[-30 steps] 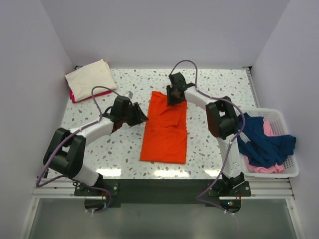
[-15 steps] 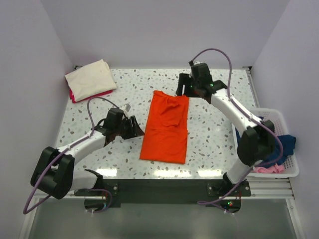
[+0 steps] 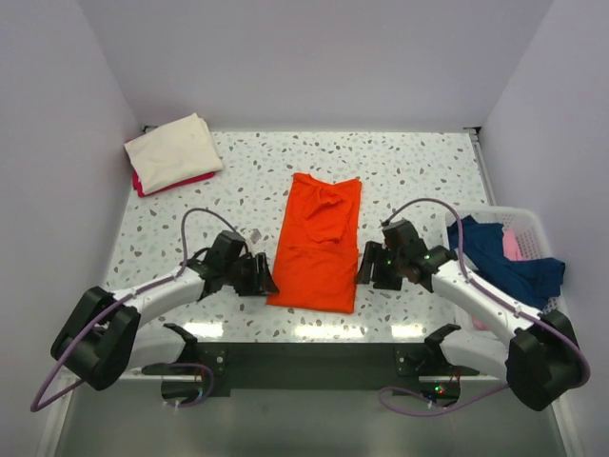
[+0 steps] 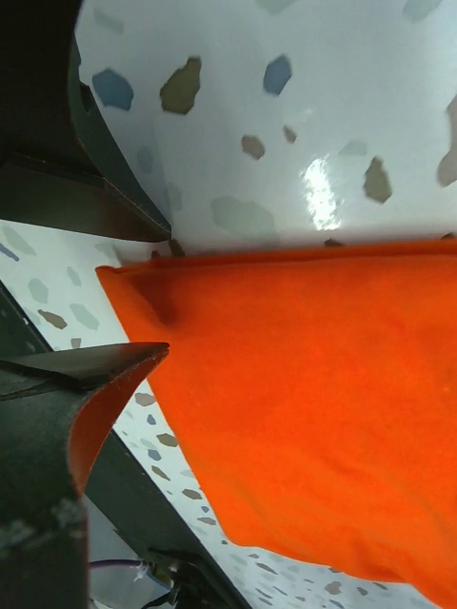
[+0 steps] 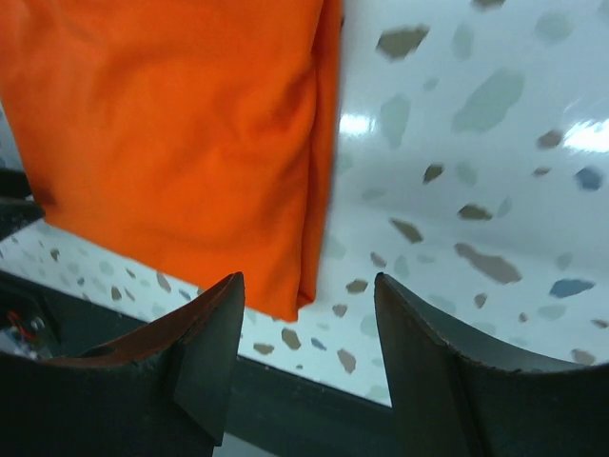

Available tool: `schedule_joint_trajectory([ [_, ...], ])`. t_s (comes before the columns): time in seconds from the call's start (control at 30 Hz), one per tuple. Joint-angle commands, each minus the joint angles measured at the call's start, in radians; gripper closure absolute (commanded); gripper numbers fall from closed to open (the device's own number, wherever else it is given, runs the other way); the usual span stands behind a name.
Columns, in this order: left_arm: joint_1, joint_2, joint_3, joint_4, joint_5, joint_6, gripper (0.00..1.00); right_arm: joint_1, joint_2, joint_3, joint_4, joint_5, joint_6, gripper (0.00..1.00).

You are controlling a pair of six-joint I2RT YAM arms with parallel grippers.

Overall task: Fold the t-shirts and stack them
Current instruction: Fold the tshirt

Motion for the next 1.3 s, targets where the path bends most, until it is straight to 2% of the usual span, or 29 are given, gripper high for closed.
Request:
schedule_joint_trajectory([
  [0.0, -0.056, -0.026, -0.032, -0.037, -0.027, -0.035, 0.49, 0.087, -0.051, -0.053, 0.029, -0.057, 0.128, 0.40],
  [0.07, -0.060, -0.035, -0.050, -0.047, -0.048, -0.066, 0.50, 0.144, -0.049, -0.082, 0.046, -0.033, 0.163, 0.41],
  [0.23, -0.073, -0.024, -0.061, -0.084, -0.084, -0.072, 0.53, 0.155, -0.045, -0.096, 0.080, -0.050, 0.193, 0.47],
  [0.4, -0.096, -0.066, -0.080, -0.115, -0.110, -0.104, 0.55, 0.157, -0.078, -0.162, 0.092, -0.047, 0.233, 0.47],
  [0.77, -0.109, -0.083, -0.107, -0.175, -0.157, -0.176, 0.64, 0.167, -0.051, -0.306, 0.290, -0.130, 0.378, 0.53],
  [1.27, -0.117, -0.070, -0.142, -0.101, -0.128, -0.201, 0.70, 0.167, -0.071, -0.403, 0.361, -0.142, 0.467, 0.67],
])
